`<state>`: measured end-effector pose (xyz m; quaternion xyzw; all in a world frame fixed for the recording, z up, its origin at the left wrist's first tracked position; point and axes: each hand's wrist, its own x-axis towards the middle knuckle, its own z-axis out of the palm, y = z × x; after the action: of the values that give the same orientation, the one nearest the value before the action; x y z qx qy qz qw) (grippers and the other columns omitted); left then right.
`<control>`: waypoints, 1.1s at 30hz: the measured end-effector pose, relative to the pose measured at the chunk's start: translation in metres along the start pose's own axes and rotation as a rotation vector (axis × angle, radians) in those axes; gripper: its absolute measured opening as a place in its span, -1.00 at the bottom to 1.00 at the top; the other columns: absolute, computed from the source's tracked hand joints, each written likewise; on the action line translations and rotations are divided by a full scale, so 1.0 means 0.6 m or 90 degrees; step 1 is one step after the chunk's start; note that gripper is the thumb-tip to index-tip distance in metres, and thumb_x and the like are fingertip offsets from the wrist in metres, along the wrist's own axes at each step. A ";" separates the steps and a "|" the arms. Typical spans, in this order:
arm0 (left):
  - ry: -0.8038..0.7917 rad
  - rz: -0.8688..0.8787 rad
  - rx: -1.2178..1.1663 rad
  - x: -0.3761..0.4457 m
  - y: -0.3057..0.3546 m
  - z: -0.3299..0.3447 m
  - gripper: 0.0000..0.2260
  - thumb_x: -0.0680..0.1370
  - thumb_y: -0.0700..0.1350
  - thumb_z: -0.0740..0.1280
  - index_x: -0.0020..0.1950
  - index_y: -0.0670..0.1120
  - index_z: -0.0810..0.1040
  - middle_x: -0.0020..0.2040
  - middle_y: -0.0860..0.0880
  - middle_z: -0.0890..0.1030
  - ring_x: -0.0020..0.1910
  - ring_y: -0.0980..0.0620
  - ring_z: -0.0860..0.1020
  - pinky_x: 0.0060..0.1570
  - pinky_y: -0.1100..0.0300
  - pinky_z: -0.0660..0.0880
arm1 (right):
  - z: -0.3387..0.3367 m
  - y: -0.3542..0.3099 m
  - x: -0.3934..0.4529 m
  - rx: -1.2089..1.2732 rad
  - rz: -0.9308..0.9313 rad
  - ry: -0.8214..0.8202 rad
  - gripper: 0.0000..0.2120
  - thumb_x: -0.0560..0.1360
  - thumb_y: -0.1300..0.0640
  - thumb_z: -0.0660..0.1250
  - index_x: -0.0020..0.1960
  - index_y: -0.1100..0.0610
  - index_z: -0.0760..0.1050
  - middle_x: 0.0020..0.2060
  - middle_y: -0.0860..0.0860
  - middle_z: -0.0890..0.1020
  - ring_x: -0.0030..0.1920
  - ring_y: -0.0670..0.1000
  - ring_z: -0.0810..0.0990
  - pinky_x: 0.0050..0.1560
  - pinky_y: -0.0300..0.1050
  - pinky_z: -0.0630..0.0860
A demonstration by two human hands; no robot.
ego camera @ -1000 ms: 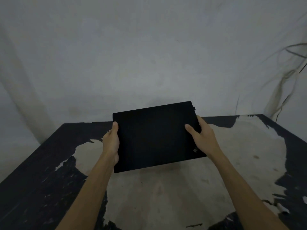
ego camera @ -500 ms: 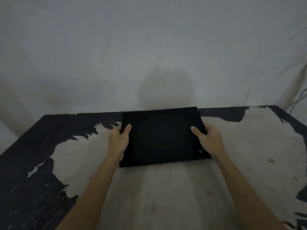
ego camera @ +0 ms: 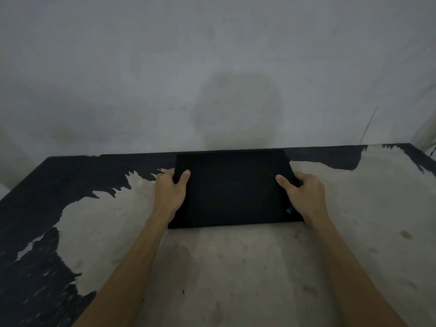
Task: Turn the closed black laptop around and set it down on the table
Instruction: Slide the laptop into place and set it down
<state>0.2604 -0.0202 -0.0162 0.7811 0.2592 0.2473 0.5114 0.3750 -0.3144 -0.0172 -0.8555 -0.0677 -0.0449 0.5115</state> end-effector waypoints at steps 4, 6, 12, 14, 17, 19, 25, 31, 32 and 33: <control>-0.011 -0.007 0.054 0.007 -0.005 0.002 -0.69 0.66 0.00 0.33 0.26 -0.17 0.64 0.21 -0.21 0.64 0.16 -0.14 0.63 0.22 -0.13 0.59 | 0.001 0.004 0.007 -0.033 0.000 -0.003 -0.69 0.52 -0.08 0.46 -0.12 0.19 0.68 -0.27 0.11 0.70 -0.28 0.11 0.69 -0.34 -0.05 0.60; -0.013 -0.006 0.082 0.010 -0.008 0.002 -0.73 0.65 -0.01 0.34 0.18 -0.18 0.66 0.16 -0.23 0.65 0.19 -0.18 0.61 0.21 -0.16 0.57 | 0.002 0.006 0.009 -0.037 0.002 -0.011 -0.74 0.52 -0.05 0.46 -0.07 0.17 0.71 -0.30 0.05 0.71 -0.33 0.01 0.69 -0.43 -0.18 0.57; -0.014 -0.013 0.096 0.007 -0.005 -0.002 -0.78 0.63 -0.06 0.37 0.07 -0.21 0.67 0.08 -0.27 0.65 0.22 -0.24 0.58 0.19 -0.16 0.57 | 0.001 0.008 0.006 -0.058 -0.006 -0.015 -0.74 0.53 -0.03 0.46 0.00 0.17 0.72 -0.32 -0.05 0.70 -0.40 -0.14 0.66 -0.50 -0.34 0.49; -0.038 -0.006 0.105 0.002 -0.003 -0.007 -0.75 0.63 -0.07 0.37 0.19 -0.22 0.66 0.13 -0.26 0.64 0.25 -0.24 0.57 0.23 -0.16 0.56 | 0.001 0.002 0.001 -0.054 0.000 -0.011 -0.71 0.53 -0.02 0.45 0.06 0.20 0.71 -0.28 -0.03 0.71 -0.34 -0.04 0.69 -0.40 -0.15 0.62; -0.060 0.017 0.152 -0.027 0.000 -0.017 -0.55 0.62 -0.02 0.38 0.48 -0.17 0.49 0.39 -0.22 0.48 0.41 -0.19 0.46 0.44 0.00 0.39 | -0.001 -0.002 -0.017 -0.083 -0.010 0.015 -0.60 0.53 -0.01 0.45 0.26 0.20 0.62 -0.03 0.08 0.68 -0.19 -0.02 0.66 -0.23 -0.17 0.61; -0.072 0.047 0.191 -0.065 -0.004 -0.024 -0.47 0.62 0.04 0.38 0.56 -0.06 0.40 0.54 -0.17 0.34 0.53 -0.13 0.32 0.49 0.05 0.24 | -0.001 0.001 -0.042 -0.156 -0.042 0.014 -0.47 0.53 -0.06 0.43 0.41 0.19 0.52 0.23 0.16 0.59 0.14 0.11 0.60 0.13 -0.03 0.56; -0.173 0.115 0.301 -0.155 -0.017 -0.039 -0.42 0.65 0.23 0.21 0.65 0.12 0.21 0.71 -0.09 -0.05 0.68 -0.08 -0.05 0.58 -0.01 0.05 | -0.005 0.003 -0.137 -0.315 -0.099 -0.075 -0.33 0.58 -0.29 0.20 0.59 0.01 0.30 0.60 0.18 0.23 0.54 0.22 0.27 0.47 0.13 0.30; -0.193 0.191 0.395 -0.219 -0.028 -0.064 -0.40 0.66 0.20 0.20 0.66 0.11 0.14 0.72 -0.06 -0.03 0.67 -0.10 0.05 0.55 -0.01 0.17 | -0.024 0.003 -0.190 -0.346 -0.110 -0.105 -0.31 0.60 -0.28 0.18 0.64 0.00 0.21 0.66 0.15 0.12 0.62 0.20 0.15 0.52 0.14 0.27; -0.195 0.198 0.397 -0.228 -0.030 -0.067 -0.40 0.66 0.20 0.21 0.66 0.11 0.14 0.71 -0.05 -0.02 0.67 -0.10 0.06 0.55 -0.01 0.17 | -0.026 0.003 -0.196 -0.355 -0.118 -0.107 -0.31 0.60 -0.27 0.19 0.64 0.01 0.20 0.65 0.16 0.12 0.62 0.20 0.15 0.52 0.14 0.27; -0.196 0.196 0.392 -0.236 -0.029 -0.071 -0.40 0.65 0.19 0.22 0.66 0.11 0.14 0.71 -0.05 -0.01 0.66 -0.10 0.08 0.54 -0.01 0.19 | -0.030 0.001 -0.203 -0.359 -0.120 -0.108 -0.31 0.60 -0.24 0.22 0.64 0.03 0.21 0.65 0.16 0.14 0.61 0.20 0.16 0.53 0.13 0.27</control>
<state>0.1246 -0.0789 -0.0345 0.9561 0.1210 0.1114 0.2426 0.2544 -0.3389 -0.0268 -0.9543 -0.1740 -0.0379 0.2401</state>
